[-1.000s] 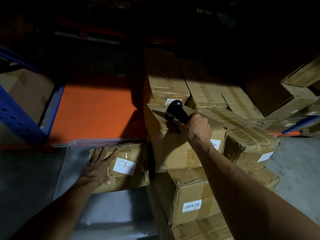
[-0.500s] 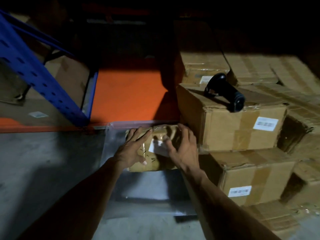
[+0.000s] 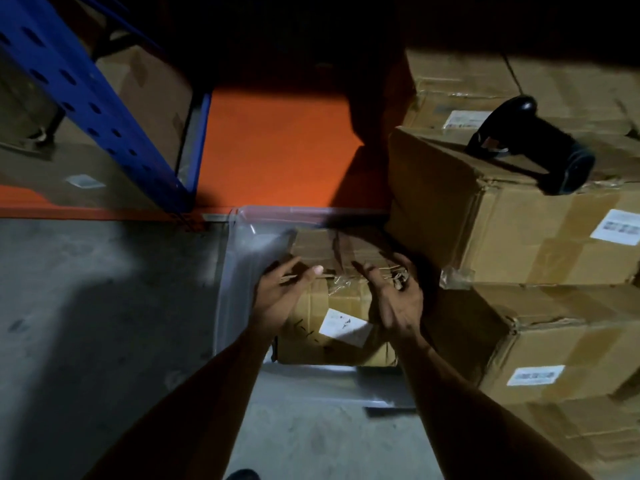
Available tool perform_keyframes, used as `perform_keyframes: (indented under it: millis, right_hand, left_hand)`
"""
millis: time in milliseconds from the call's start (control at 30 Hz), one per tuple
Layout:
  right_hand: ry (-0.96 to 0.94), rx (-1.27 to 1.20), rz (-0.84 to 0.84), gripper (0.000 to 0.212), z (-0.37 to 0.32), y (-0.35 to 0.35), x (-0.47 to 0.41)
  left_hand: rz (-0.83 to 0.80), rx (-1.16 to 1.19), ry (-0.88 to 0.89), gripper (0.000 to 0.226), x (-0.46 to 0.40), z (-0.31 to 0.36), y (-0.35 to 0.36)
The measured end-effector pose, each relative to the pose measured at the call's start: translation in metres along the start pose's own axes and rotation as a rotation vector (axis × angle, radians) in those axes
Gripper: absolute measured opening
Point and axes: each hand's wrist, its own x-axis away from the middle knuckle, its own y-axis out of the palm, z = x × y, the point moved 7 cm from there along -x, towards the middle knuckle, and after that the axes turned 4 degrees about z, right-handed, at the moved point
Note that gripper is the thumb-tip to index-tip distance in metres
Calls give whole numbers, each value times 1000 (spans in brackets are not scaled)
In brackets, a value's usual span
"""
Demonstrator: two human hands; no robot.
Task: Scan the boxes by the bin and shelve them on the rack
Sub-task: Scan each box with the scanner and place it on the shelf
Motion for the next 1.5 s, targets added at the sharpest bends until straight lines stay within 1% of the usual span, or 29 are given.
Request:
perform_keyframes:
  millis: [67,167,200,233,333,433,567,667,733,900,1033,1133,1233,1333,1500]
  right_hand:
    - [6,-61,-3,59,12,1,-1]
    - [-49,-42,-61,67,14,-2,3]
    - [-62,-65,-75,69,14,-3,4]
    - [-50,-109,-64,67,13,-6,6]
    - [1,-202,-17,59,13,-11,18]
    - [-6,-208,-33,55,7,-17,45]
    - [-24,-186,-26,50,-21,-26,89]
    - [-60,-181,1,49,-64,-41,132]
    - [-86,-192,15,51,-95,-54,159]
    - [-173,-247,26,55,-178,-94,228]
    - [-274,-330,19,50,-241,-136,282]
    - [-332,-392,-6,49,-282,-173,319]
    - [-429,-433,-28,49,-325,-217,360]
    - [-507,-466,-35,48,-360,-263,391]
    - [-644,-470,39,44,-426,-328,435]
  left_hand:
    - [87,93,-39,51,6,-11,-1]
    - [179,200,-56,35,13,-14,2]
    - [180,198,-54,30,15,-14,4]
    - [172,172,-44,28,16,-13,5]
    - [169,93,-31,32,22,-12,-3]
    - [162,51,-11,33,34,-7,-21]
    - [178,-33,3,39,63,29,-58]
    - [170,-74,29,40,90,82,-85]
    - [155,-83,52,41,110,126,-100]
    - [227,-34,122,49,173,231,-145]
    - [230,-27,177,52,233,302,-168]
    - [236,4,206,54,279,351,-177]
    - [289,31,278,57,322,398,-185]
    - [289,55,340,52,361,446,-184]
    - [294,152,503,48,426,533,-188]
